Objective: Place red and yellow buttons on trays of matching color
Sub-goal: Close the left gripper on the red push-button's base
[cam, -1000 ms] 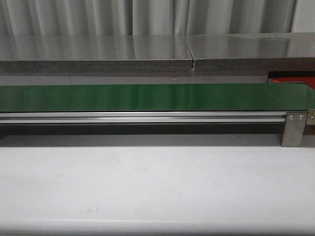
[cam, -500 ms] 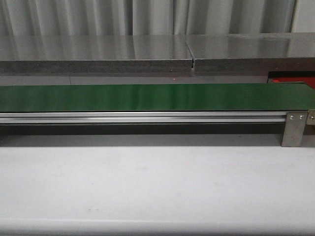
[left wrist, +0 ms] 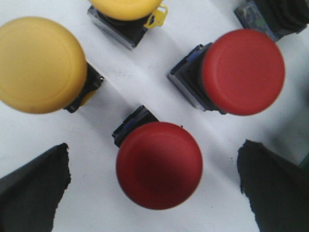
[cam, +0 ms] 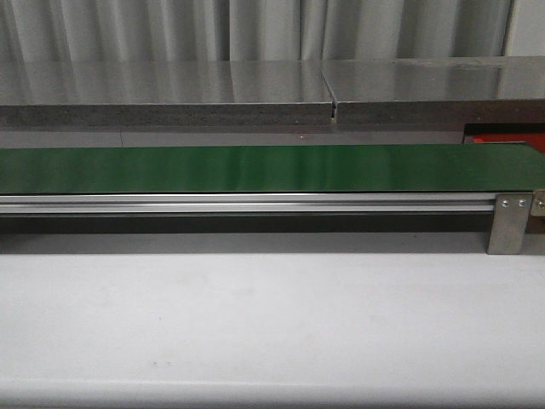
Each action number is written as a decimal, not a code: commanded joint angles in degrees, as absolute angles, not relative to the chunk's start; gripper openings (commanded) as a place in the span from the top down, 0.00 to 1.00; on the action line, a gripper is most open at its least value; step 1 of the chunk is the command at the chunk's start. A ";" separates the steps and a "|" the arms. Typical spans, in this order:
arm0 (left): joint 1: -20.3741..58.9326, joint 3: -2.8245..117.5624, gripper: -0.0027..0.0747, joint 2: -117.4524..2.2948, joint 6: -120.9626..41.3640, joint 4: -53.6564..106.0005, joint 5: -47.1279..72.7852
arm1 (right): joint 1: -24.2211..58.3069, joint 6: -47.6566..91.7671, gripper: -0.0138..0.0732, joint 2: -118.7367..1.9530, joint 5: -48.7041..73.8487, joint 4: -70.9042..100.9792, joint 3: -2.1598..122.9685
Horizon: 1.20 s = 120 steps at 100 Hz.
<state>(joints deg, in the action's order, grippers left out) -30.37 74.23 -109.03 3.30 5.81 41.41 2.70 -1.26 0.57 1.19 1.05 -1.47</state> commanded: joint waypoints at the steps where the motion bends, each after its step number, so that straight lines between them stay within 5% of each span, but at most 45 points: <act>1: -30.91 76.06 0.11 -106.90 3.62 6.61 39.49 | 2.69 -1.17 0.92 0.68 -3.53 0.37 -0.46; 29: -31.01 76.06 0.16 -107.02 3.62 6.86 38.27 | 2.69 -1.17 0.92 0.68 -3.53 0.37 -0.46; 88: -31.01 76.06 0.92 -106.90 3.26 6.86 41.65 | 2.69 -1.17 0.92 0.68 -3.53 0.37 -0.46; 120: -31.01 76.06 0.99 -98.84 2.45 6.98 44.65 | 2.69 -1.17 0.92 0.68 -3.53 0.37 -0.46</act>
<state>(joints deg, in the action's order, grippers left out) -30.88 74.58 -105.35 2.55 6.07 45.79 2.70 -1.26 0.57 1.19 1.05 -1.47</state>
